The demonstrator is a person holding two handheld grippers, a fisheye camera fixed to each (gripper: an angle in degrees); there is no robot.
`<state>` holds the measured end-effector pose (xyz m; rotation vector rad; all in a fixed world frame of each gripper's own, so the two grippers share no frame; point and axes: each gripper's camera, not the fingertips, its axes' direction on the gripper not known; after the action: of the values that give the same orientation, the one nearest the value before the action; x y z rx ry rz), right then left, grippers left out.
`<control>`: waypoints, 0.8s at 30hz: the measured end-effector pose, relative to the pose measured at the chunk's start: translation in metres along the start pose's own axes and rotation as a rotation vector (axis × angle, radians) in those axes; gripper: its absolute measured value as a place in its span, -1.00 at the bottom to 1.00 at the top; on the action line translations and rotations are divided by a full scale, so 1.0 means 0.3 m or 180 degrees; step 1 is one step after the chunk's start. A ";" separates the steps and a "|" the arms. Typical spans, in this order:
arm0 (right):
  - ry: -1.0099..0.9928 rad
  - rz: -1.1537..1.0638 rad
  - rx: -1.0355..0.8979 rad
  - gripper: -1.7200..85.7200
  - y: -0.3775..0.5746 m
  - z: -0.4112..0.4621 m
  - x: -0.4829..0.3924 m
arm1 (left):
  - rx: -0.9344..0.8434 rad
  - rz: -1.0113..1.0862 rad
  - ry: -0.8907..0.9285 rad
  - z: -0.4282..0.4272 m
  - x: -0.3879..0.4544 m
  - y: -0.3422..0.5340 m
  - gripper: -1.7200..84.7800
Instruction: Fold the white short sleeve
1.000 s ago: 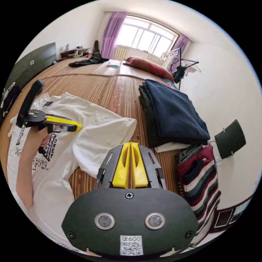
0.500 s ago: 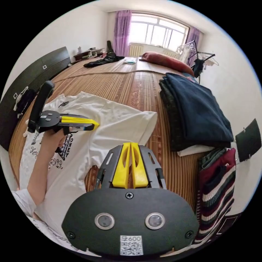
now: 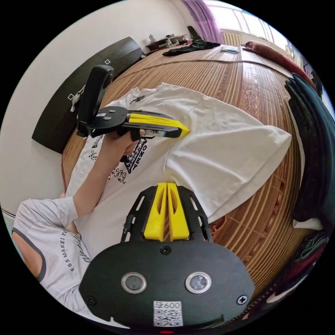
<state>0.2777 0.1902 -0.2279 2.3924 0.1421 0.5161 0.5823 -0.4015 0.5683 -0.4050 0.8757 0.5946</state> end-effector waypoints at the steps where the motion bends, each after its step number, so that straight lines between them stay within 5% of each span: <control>1: 0.0225 -0.0161 -0.0164 -0.98 -0.027 0.007 -0.048 | -0.0002 0.0038 -0.0059 -0.002 0.009 -0.001 -0.94; 5: 0.0567 -0.0556 -0.0630 -0.98 -0.093 0.032 -0.120 | -0.0029 0.0167 -0.0323 -0.002 0.043 -0.007 -0.94; 10: 0.0003 -0.0161 -0.0035 -0.98 0.018 -0.022 0.000 | -0.0033 0.0215 -0.0368 -0.012 0.013 -0.015 -0.95; 17: -0.0329 0.0246 0.0157 -0.98 0.143 -0.101 0.134 | 0.0041 0.0021 0.0379 -0.081 -0.166 -0.024 -0.96; 22: -0.0306 0.0352 0.0828 -0.98 0.237 -0.194 0.150 | -0.0563 0.0244 0.1923 -0.040 -0.149 -0.068 -0.96; 24: -0.0268 0.0691 0.0987 -0.98 0.261 -0.190 0.194 | -0.0543 0.0377 0.1709 -0.023 -0.095 -0.075 -0.96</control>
<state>0.3054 0.1782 -0.1190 2.7468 -0.0827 0.5225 0.5784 -0.4314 0.5893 -0.6889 1.3735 0.6848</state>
